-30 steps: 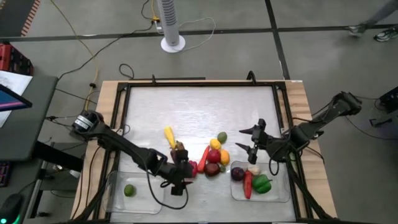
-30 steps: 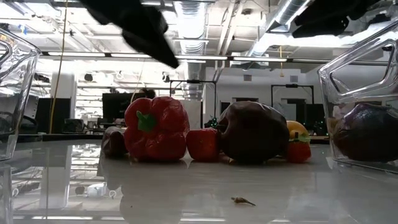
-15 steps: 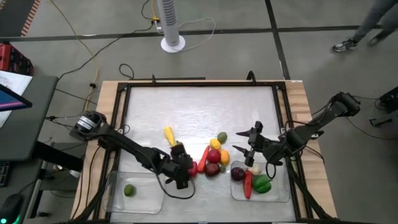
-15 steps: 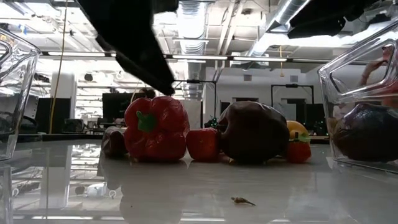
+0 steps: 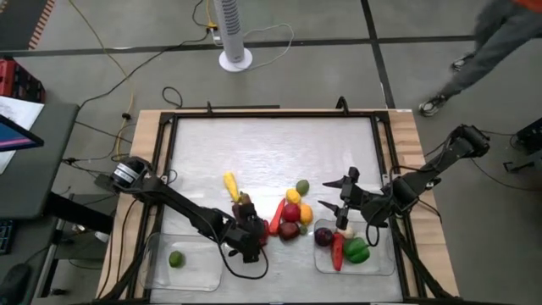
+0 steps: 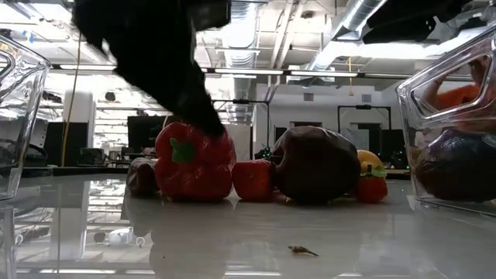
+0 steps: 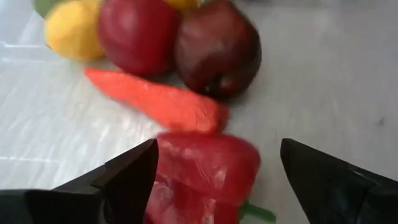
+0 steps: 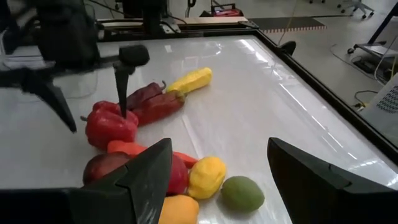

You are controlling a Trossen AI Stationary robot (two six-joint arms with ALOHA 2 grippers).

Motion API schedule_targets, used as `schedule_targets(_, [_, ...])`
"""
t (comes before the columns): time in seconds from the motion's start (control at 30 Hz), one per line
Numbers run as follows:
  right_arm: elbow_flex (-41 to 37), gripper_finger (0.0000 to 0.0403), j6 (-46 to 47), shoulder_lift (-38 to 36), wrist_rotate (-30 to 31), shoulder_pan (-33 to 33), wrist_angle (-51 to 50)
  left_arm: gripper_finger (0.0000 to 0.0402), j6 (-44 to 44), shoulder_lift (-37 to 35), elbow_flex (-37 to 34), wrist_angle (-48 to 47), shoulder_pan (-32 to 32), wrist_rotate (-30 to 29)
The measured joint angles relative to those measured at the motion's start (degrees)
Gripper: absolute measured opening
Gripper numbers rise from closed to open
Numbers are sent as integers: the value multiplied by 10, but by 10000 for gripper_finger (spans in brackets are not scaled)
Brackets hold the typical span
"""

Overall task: Sort produce into baskets
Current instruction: Put the red bell pepper into the right transparent bin

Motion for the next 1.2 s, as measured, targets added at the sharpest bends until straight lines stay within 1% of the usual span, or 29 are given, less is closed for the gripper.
schedule_targets(0.1, [0, 291, 0, 0, 0, 0, 1, 340, 16, 15, 0, -2, 1, 2])
schedule_targets(0.2, [0, 291, 0, 0, 0, 0, -1, 335, 22, 21, 0, -8, 3, -6])
schedule_targets(0.3, [0, 291, 0, 0, 0, 0, -1, 316, 28, 23, 0, -17, 3, -23])
schedule_targets(0.5, [0, 291, 0, 0, 0, 3, -2, 256, 29, 23, 1, -42, 3, -35])
schedule_targets(0.57, [0, 291, 0, 0, 0, 3, -2, 246, 27, 20, 1, -46, 3, -34])
schedule_targets(0.67, [0, 291, 0, 0, 0, 3, -2, 244, 25, 11, 8, -73, 3, -32])
schedule_targets(0.77, [0, 291, 0, 0, 0, 3, -2, 246, 32, -9, 23, -97, 2, -43])
schedule_targets(1.07, [0, 291, 0, 0, 0, 3, -6, 246, 48, -131, 30, -123, -6, -72])
schedule_targets(1.2, [0, 291, 0, 0, 0, 3, -6, 246, 56, -164, 25, -95, -7, -83])
